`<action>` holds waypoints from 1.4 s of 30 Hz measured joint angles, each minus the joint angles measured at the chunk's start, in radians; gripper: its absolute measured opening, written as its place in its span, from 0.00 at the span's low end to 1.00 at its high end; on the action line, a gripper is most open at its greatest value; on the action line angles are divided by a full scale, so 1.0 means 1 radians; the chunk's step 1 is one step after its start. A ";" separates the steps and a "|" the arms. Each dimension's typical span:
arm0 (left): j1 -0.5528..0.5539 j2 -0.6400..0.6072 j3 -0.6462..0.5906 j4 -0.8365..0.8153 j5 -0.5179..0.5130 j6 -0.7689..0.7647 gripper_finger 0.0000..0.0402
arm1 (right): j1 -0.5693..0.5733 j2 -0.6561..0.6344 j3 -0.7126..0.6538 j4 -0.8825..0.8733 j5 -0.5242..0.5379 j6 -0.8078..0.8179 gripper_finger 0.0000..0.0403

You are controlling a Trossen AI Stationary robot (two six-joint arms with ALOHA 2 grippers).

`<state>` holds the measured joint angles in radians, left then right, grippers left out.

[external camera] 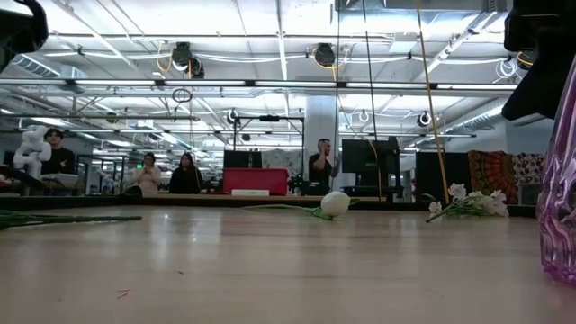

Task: Sort flowers into vase by color
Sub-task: Put the left white tulip into the transparent vase

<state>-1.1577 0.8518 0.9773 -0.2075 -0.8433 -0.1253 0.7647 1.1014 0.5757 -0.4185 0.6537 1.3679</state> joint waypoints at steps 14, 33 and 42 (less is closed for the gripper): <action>-0.023 0.020 -0.397 0.764 -0.023 0.152 0.00 | 0.000 0.089 0.000 0.078 -0.005 -0.001 0.00; -0.022 0.043 -0.469 0.568 -0.026 0.029 0.14 | 0.000 0.089 0.000 0.101 -0.004 -0.021 0.00; -0.022 0.043 -0.469 0.529 -0.029 0.028 0.22 | 0.000 0.089 0.000 0.115 -0.004 -0.018 0.00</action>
<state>-1.1793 0.8948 0.5087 0.3218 -0.8726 -0.0971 0.7650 1.1900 0.5755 -0.3035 0.6498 1.3495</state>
